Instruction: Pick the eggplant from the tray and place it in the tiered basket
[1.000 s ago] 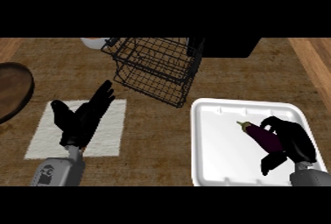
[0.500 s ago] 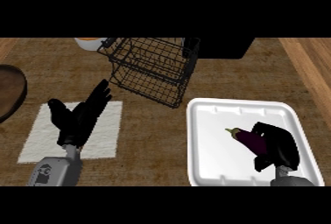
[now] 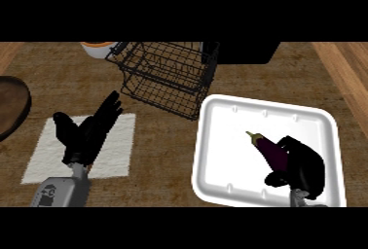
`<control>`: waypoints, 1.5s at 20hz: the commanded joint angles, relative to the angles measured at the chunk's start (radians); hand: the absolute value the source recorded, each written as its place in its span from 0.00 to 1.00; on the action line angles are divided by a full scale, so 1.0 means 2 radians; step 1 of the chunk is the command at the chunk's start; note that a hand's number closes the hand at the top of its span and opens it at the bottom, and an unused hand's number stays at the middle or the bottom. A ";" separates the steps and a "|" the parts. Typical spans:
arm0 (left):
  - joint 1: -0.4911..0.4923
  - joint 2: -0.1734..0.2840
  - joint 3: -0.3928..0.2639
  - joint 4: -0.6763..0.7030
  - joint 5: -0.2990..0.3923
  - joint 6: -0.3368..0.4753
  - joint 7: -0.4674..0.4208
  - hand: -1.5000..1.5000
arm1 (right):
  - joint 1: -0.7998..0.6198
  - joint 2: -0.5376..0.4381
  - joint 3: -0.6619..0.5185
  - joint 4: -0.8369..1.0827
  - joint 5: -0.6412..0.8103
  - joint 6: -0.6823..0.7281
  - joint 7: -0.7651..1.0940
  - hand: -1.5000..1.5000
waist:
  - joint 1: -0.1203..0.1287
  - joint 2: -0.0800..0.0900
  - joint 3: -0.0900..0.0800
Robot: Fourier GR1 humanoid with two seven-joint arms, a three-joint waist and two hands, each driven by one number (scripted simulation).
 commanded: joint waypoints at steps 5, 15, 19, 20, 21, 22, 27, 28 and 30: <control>0.000 -0.005 -0.003 0.001 0.000 0.001 0.000 0.50 | -0.050 0.041 0.135 -0.161 0.054 -0.048 0.204 1.00 | 0.010 -0.002 0.011; -0.003 -0.001 -0.007 0.004 -0.004 -0.005 -0.004 0.50 | -0.194 0.042 0.260 -0.253 0.200 0.088 0.399 1.00 | 0.026 0.004 0.011; -0.008 -0.004 -0.011 -0.008 0.003 -0.014 0.002 0.50 | -0.265 0.042 0.250 -0.229 0.194 0.140 0.423 1.00 | 0.038 0.007 0.012; -0.018 -0.013 -0.020 -0.007 -0.007 -0.001 0.013 0.50 | -0.284 0.042 0.240 -0.219 0.182 0.150 0.425 1.00 | 0.037 0.009 0.013; -0.010 -0.005 -0.017 -0.004 -0.009 -0.005 0.005 0.50 | -0.295 0.042 0.235 -0.217 0.181 0.164 0.427 1.00 | 0.038 0.008 0.012; -0.011 -0.005 -0.017 -0.005 -0.004 -0.011 0.004 0.50 | -0.310 0.042 0.218 -0.204 0.170 0.176 0.425 1.00 | 0.039 0.010 0.012; -0.023 -0.015 -0.027 -0.001 -0.014 -0.004 0.005 0.50 | -0.392 0.042 0.154 -0.149 0.125 0.167 0.429 1.00 | 0.051 0.014 0.013; -0.015 -0.008 -0.023 0.003 -0.006 -0.017 -0.002 0.50 | -0.413 0.042 0.144 -0.146 0.124 0.181 0.429 1.00 | 0.050 0.013 0.013; -0.017 -0.015 -0.027 0.010 -0.009 -0.013 -0.004 0.50 | -0.447 0.042 0.112 -0.106 0.111 0.163 0.429 1.00 | 0.055 0.017 0.013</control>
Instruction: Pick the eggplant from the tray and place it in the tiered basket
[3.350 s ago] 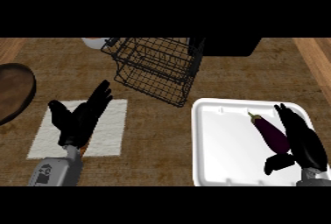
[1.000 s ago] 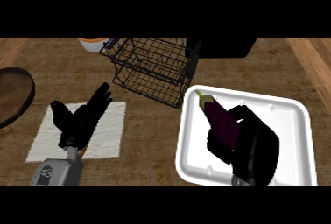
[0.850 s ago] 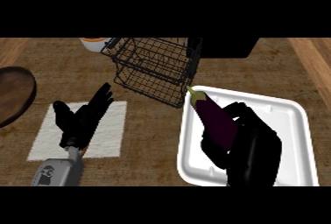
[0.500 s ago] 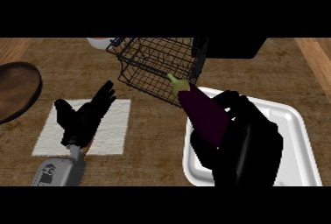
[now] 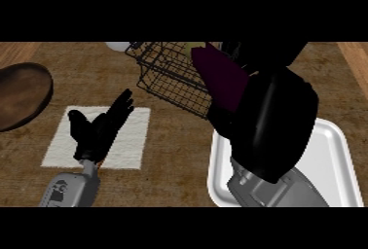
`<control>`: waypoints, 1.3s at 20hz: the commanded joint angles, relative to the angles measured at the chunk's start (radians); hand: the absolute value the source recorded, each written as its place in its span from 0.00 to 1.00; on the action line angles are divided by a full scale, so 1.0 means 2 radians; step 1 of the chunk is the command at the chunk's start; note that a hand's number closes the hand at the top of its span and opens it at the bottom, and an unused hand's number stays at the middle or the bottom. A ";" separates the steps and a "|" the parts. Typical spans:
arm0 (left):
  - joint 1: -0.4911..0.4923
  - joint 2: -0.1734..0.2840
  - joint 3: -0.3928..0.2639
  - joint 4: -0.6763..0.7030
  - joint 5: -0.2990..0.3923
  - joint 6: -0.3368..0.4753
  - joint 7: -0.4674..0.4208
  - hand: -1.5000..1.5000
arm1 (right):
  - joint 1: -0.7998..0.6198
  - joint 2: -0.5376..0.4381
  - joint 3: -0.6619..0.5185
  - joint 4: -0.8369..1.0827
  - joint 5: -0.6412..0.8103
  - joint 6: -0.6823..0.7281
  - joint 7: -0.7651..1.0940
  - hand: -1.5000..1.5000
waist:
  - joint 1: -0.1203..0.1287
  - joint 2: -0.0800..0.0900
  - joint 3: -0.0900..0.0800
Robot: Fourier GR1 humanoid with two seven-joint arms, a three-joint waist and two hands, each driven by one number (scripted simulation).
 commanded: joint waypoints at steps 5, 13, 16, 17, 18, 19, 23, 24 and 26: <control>-0.026 -0.005 -0.005 0.006 -0.004 -0.001 0.000 0.50 | -0.159 0.006 -0.105 0.160 -0.049 -0.003 0.107 1.00 | 0.011 0.009 0.001; -0.011 -0.008 -0.012 0.003 -0.007 -0.005 -0.004 0.50 | -0.259 0.006 -0.169 0.325 -0.076 -0.090 0.073 1.00 | 0.015 0.010 0.002; -0.016 -0.010 -0.010 -0.003 0.001 -0.008 0.001 0.50 | -0.251 0.006 -0.189 0.377 -0.081 -0.151 0.039 1.00 | 0.017 0.013 0.002; -0.028 -0.004 0.003 0.008 0.007 -0.011 -0.002 0.50 | -0.265 0.006 -0.205 0.392 -0.088 -0.154 0.035 1.00 | 0.019 0.016 0.002; -0.011 0.000 -0.003 -0.016 0.008 -0.014 0.010 0.50 | -0.255 0.006 -0.192 0.393 -0.096 -0.169 0.050 1.00 | 0.022 0.011 0.003; -0.019 -0.009 -0.010 -0.004 -0.005 -0.004 0.001 0.50 | -0.260 0.006 -0.209 0.414 -0.091 -0.191 0.033 1.00 | 0.024 0.016 0.002; -0.034 -0.014 -0.010 0.009 -0.007 0.002 0.005 0.50 | -0.252 0.006 -0.244 0.397 -0.148 -0.285 -0.027 0.00 | 0.028 0.019 0.003; -0.031 -0.015 -0.010 0.009 -0.003 -0.004 0.004 0.50 | -0.236 0.006 -0.237 0.414 -0.155 -0.316 -0.045 0.00 | 0.031 0.020 0.003; -0.046 -0.022 -0.015 0.012 -0.007 0.000 0.004 0.50 | -0.264 0.006 -0.243 0.448 -0.182 -0.338 -0.073 0.00 | 0.035 0.021 0.003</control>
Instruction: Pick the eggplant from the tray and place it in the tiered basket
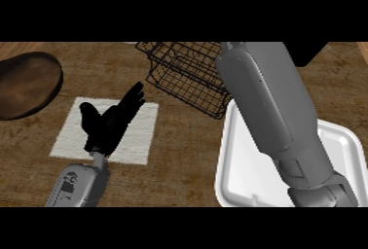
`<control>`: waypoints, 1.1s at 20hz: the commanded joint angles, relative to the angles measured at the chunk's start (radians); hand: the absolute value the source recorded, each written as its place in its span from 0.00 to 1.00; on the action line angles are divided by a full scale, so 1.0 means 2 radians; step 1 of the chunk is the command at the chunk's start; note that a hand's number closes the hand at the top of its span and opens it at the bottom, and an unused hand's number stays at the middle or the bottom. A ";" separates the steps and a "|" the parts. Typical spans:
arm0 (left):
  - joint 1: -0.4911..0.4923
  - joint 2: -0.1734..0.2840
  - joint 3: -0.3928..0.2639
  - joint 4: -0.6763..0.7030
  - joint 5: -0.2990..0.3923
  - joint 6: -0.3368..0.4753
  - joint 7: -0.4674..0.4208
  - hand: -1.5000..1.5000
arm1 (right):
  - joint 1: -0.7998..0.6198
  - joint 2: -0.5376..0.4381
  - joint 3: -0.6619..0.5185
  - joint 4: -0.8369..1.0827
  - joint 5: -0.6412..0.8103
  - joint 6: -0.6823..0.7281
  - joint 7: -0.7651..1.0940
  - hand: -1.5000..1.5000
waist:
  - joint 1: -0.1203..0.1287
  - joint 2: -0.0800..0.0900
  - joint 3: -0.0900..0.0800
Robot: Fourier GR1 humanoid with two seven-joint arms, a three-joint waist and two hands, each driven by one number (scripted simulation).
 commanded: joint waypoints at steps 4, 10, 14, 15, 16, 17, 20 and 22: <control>0.002 0.003 0.001 0.018 -0.008 -0.002 -0.013 0.50 | -0.044 0.003 -0.014 0.111 -0.069 -0.165 -0.056 0.00 | 0.006 0.002 -0.001; -0.012 -0.003 0.002 0.029 -0.003 -0.005 -0.016 0.50 | -0.091 0.003 -0.010 0.186 -0.041 -0.265 -0.073 0.00 | 0.002 0.003 -0.002; 0.011 0.001 0.008 0.013 -0.002 0.001 -0.015 0.50 | -0.101 0.003 -0.017 0.211 0.001 -0.334 -0.023 0.00 | -0.015 -0.009 -0.001; 0.017 0.000 0.006 0.004 -0.001 0.003 -0.010 0.50 | -0.110 0.003 -0.037 0.212 0.008 -0.348 -0.013 0.00 | -0.016 -0.009 -0.001; 0.005 0.001 0.011 0.021 -0.005 0.004 -0.021 0.50 | -0.099 0.003 -0.029 0.214 0.004 -0.372 -0.002 0.00 | -0.020 -0.008 -0.001; 0.029 -0.001 0.005 0.001 -0.006 0.006 -0.015 0.50 | -0.091 0.003 -0.030 0.214 0.008 -0.362 0.016 0.00 | -0.029 -0.015 -0.001; 0.020 0.002 0.010 0.011 -0.017 0.018 -0.016 0.50 | -0.084 0.003 -0.023 0.225 0.044 -0.377 0.063 0.00 | -0.043 -0.018 -0.001; 0.035 0.016 0.029 0.003 0.005 0.004 -0.009 0.50 | -0.082 0.003 0.015 0.186 0.056 -0.332 0.125 0.00 | -0.051 -0.027 -0.001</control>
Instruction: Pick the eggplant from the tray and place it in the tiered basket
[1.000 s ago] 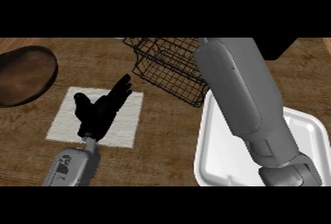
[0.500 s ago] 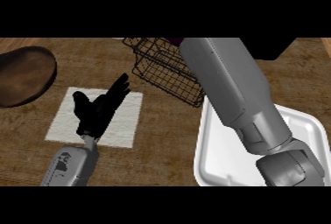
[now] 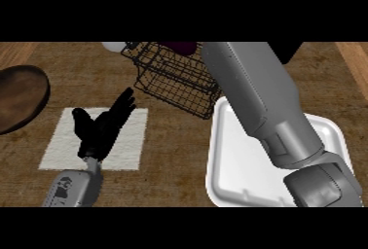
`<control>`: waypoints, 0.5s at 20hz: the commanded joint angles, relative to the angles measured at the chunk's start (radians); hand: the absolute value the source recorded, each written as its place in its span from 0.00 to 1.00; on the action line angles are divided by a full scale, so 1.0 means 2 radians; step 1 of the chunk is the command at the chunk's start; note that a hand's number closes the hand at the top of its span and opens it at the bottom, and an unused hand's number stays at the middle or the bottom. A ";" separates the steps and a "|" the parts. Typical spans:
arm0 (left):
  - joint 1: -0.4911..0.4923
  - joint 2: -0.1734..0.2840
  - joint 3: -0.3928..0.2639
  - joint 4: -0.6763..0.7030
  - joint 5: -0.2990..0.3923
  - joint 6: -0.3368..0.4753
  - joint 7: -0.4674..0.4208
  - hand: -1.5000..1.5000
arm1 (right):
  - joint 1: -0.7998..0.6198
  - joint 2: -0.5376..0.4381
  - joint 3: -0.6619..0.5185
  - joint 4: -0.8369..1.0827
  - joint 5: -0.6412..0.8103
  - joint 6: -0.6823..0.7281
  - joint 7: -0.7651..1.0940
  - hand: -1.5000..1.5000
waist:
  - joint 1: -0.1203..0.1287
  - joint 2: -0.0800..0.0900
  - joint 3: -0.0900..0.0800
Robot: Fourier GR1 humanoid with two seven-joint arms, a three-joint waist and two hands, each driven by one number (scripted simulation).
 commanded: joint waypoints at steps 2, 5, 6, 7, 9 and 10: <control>0.016 0.015 0.019 -0.007 0.011 -0.004 0.004 0.50 | 0.038 0.002 0.037 -0.076 0.008 0.014 0.096 0.00 | -0.028 -0.013 0.001; 0.024 0.018 0.032 -0.005 0.015 -0.001 -0.001 0.50 | 0.081 0.002 0.078 -0.155 -0.016 0.063 0.097 0.00 | -0.035 -0.016 0.001; 0.017 0.009 0.029 0.002 0.017 0.002 0.003 0.50 | 0.112 0.002 0.092 -0.180 -0.024 0.071 0.092 0.00 | -0.041 -0.016 0.001; 0.031 0.021 0.034 -0.009 0.021 -0.004 0.006 0.50 | 0.118 0.002 0.108 -0.194 -0.038 0.092 0.097 0.00 | -0.038 -0.020 0.001; 0.035 0.026 0.038 0.010 0.010 -0.002 -0.012 0.50 | 0.134 0.002 0.126 -0.235 -0.043 0.124 0.101 0.00 | -0.053 -0.023 0.001; 0.029 0.018 0.038 0.000 0.018 0.003 -0.004 0.50 | 0.163 0.002 0.145 -0.256 -0.051 0.124 0.104 0.00 | -0.052 -0.023 0.001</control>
